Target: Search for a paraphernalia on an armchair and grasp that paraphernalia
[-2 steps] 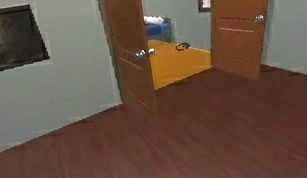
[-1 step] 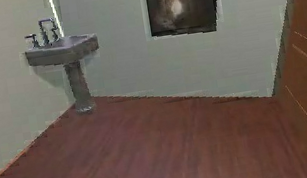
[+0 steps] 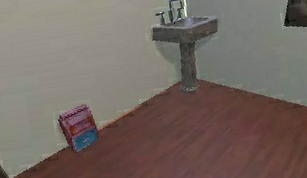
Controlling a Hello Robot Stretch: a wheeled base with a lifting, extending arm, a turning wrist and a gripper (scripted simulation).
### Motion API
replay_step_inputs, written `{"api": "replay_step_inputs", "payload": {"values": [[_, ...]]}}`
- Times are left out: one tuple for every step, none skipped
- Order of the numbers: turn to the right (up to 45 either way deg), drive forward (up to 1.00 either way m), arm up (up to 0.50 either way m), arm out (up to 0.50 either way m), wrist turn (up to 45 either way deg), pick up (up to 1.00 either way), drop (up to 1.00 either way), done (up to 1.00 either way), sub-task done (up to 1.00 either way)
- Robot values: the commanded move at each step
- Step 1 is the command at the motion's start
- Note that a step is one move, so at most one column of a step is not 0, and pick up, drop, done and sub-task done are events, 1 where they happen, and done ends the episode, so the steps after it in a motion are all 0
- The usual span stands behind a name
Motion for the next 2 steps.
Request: {"api": "replay_step_inputs", "payload": {"values": [[0.0,0.40,0.00,0.00,0.0,0.00,0.00,0.00,0.00],[45.0,0.00,0.00,0.00,0.0,0.00,0.00,0.00,0.00]]}}
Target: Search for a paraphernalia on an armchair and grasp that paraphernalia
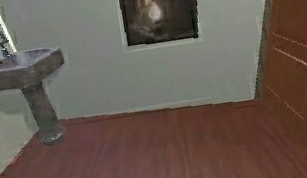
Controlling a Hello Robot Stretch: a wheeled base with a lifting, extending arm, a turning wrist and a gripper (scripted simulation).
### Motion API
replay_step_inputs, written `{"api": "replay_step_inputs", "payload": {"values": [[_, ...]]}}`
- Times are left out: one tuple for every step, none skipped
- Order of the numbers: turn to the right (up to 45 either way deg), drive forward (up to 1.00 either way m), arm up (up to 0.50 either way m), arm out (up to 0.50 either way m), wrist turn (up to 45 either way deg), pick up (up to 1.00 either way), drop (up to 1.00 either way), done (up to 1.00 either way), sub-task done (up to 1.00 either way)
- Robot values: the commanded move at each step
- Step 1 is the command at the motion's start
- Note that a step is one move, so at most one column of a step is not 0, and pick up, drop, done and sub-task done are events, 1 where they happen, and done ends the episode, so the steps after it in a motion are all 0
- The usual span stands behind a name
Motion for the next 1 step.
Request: {"api": "replay_step_inputs", "payload": {"values": [[45.0,0.00,0.00,0.00,0.0,0.00,0.00,0.00,0.00]]}}
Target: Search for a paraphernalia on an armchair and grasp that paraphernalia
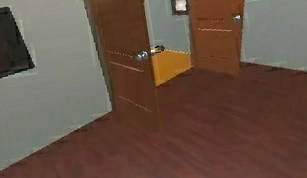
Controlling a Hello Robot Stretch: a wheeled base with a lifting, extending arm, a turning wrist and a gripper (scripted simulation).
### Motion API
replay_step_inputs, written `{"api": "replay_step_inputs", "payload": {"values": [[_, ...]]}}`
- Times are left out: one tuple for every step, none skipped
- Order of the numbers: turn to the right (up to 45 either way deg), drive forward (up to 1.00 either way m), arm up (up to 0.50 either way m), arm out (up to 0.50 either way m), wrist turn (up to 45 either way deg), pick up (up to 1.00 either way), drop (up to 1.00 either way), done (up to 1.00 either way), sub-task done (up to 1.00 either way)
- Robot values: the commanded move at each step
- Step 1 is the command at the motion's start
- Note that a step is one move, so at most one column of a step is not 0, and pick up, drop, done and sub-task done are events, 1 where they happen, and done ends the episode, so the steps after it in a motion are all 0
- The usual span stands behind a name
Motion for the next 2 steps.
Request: {"api": "replay_step_inputs", "payload": {"values": [[18.0,0.00,0.00,0.00,0.0,0.00,0.00,0.00,0.00],[0.0,1.00,0.00,0.00,0.0,0.00,0.00,0.00,0.00]]}}
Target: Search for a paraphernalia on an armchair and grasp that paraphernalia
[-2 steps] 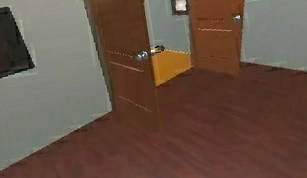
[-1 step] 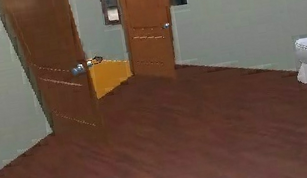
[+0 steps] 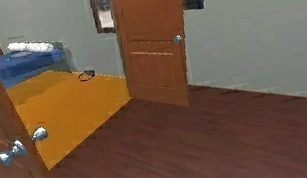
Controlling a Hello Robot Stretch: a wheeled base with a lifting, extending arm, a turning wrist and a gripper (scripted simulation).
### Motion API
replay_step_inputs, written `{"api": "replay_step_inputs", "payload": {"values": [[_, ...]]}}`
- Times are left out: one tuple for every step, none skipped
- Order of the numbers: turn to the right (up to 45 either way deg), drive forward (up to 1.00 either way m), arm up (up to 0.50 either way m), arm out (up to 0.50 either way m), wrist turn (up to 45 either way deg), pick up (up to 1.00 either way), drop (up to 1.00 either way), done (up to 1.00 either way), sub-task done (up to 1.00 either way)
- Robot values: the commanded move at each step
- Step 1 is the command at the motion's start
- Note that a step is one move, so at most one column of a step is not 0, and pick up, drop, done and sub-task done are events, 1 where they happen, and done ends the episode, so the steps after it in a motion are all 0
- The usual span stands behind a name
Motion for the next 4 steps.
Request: {"api": "replay_step_inputs", "payload": {"values": [[0.0,1.00,0.00,0.00,0.0,0.00,0.00,0.00,0.00],[21.0,0.00,0.00,0.00,0.0,0.00,0.00,0.00,0.00],[0.0,0.10,0.00,0.00,0.0,0.00,0.00,0.00,0.00],[-45.0,0.00,0.00,0.00,0.0,0.00,0.00,0.00,0.00]]}}
